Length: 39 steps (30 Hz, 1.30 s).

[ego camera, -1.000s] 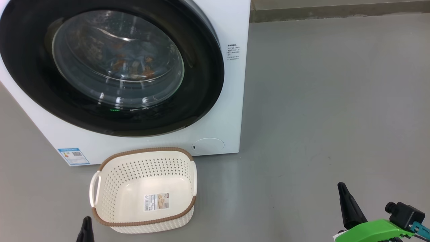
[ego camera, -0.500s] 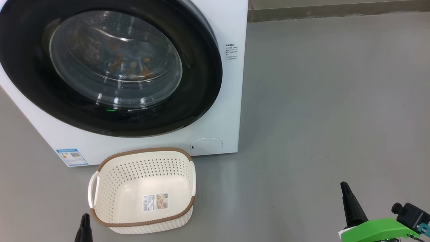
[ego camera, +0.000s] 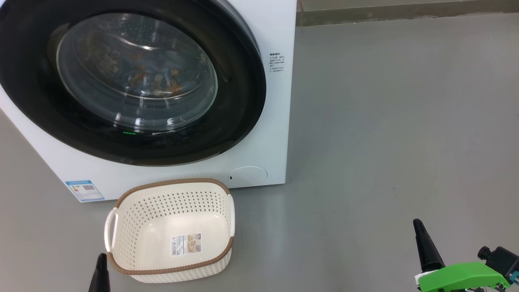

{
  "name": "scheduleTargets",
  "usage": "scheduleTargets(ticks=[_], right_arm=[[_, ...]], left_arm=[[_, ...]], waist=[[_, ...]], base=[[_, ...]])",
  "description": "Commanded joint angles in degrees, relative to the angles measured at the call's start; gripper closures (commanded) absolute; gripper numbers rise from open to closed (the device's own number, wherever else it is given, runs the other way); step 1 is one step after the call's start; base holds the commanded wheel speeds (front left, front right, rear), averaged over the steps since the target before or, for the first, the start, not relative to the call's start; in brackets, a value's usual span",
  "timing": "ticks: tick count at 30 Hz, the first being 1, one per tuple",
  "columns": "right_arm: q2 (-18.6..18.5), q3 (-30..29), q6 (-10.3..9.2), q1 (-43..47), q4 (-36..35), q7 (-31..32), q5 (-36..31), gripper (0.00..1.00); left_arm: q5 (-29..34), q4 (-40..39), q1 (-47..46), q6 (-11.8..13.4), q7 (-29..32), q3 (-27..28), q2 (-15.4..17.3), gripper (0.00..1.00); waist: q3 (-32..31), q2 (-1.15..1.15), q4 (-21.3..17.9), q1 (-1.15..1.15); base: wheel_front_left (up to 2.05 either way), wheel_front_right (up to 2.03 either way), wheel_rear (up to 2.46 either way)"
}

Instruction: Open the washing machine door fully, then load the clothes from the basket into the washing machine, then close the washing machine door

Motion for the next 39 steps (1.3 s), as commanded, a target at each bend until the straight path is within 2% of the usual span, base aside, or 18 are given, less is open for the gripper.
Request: scheduleTargets(ticks=[1,39], right_arm=[[-0.3,0.3,-0.07,-2.5,-1.7,0.6,2.5,1.00],[-0.4,-1.0,-0.12,-3.5,-2.2,6.9,26.1,1.00]], left_arm=[[-2.3,-1.0,-3.0,-0.1,0.5,1.3,1.2,1.00],[-25.8,0.1,-6.9,-0.2,6.7,2.3,1.7,1.00]], waist=[[0.0,0.00,-0.1,0.00],[0.2,0.00,-1.1,0.00]], base=[[0.00,0.00,0.00],[0.00,0.00,0.00]])
